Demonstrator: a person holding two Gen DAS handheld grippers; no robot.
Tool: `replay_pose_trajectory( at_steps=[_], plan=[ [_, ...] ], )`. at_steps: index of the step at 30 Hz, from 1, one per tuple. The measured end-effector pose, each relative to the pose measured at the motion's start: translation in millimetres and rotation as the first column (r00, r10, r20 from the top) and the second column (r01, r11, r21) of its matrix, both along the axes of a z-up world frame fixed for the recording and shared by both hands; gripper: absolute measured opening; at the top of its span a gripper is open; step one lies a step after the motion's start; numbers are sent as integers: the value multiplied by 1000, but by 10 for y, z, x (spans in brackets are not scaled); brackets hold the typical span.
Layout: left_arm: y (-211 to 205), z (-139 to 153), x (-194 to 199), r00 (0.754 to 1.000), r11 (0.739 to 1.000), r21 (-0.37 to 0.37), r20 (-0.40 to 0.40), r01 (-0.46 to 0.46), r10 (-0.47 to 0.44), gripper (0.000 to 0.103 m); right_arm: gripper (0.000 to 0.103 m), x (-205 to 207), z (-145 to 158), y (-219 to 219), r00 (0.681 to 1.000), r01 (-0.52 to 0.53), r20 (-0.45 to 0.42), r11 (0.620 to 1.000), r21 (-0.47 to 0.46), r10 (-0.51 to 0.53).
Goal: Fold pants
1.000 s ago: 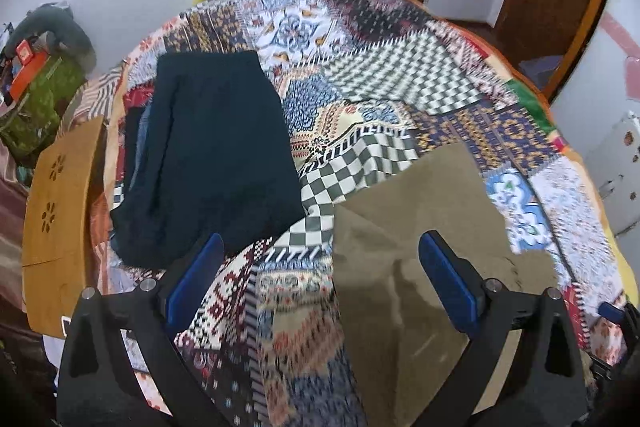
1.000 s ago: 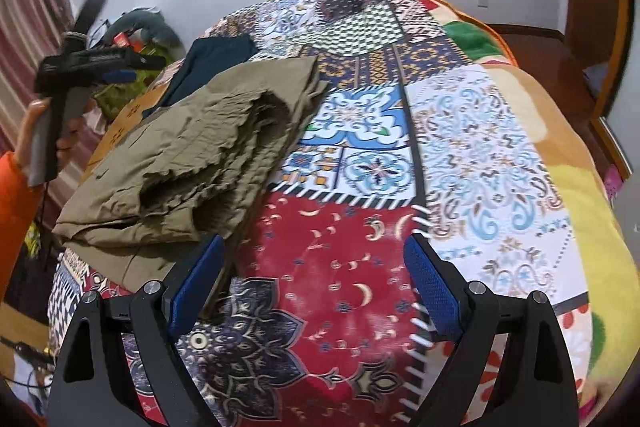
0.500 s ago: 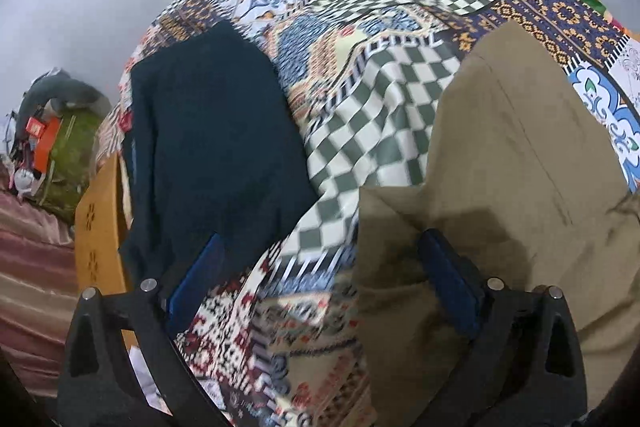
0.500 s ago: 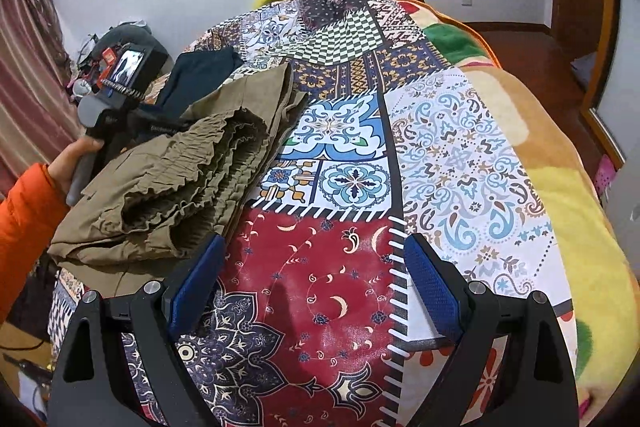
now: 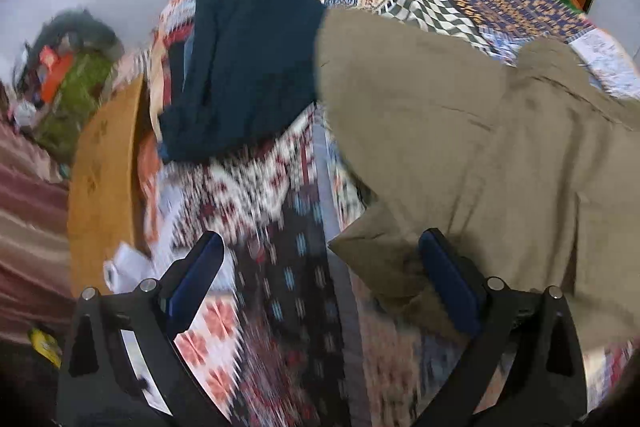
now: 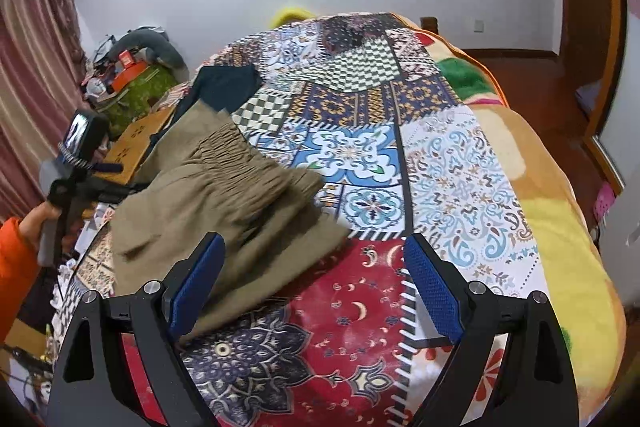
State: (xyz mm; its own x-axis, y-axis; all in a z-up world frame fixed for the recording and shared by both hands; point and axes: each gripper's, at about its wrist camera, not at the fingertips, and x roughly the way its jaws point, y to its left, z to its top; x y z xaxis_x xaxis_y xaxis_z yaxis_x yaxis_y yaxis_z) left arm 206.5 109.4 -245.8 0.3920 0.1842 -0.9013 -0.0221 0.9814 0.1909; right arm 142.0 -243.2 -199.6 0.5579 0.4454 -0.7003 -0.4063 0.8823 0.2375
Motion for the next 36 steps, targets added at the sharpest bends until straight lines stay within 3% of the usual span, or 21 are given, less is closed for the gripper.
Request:
replay_pose_trajectory(
  at_steps=[3,9,15,18,20,23,26,28,32,36],
  plan=[
    [-27,49,-276,1000,998,-55,15,-5,6,100,89,-43,10,83,1000,-25,9,1000,-1,25],
    [-153,200,-580,996,998,-65,93,-4,10,99,88,-25,-91,248,997,-75,-19,997,7,75],
    [-212,538,-701,973,998,-56,227,40,-27,95,61,9,-108,371,995,-90,-29,996,26,90],
    [-275,758,-674,952,992,-87,299,87,-58,86,57,18,-42,458,994,-107,-6,994,28,108],
    [-279,819,-600,945,980,-156,320,125,-70,83,57,40,-1,553,992,-126,9,992,28,126],
    [-270,706,-433,956,962,-228,283,150,-82,74,57,91,-23,676,988,-157,5,987,29,157],
    [-193,371,-260,983,954,-278,171,114,-68,65,57,166,-153,790,984,-176,-37,984,19,176],
    [-84,126,-233,993,946,-314,106,78,-47,65,57,179,-306,833,980,-187,-77,982,-4,186],
    [219,19,-437,993,893,-449,121,46,10,66,55,106,-394,753,979,-190,-76,982,1,190],
    [303,14,-566,991,895,-443,131,41,19,72,55,58,-373,624,981,-180,-76,984,-9,179]
  ],
)
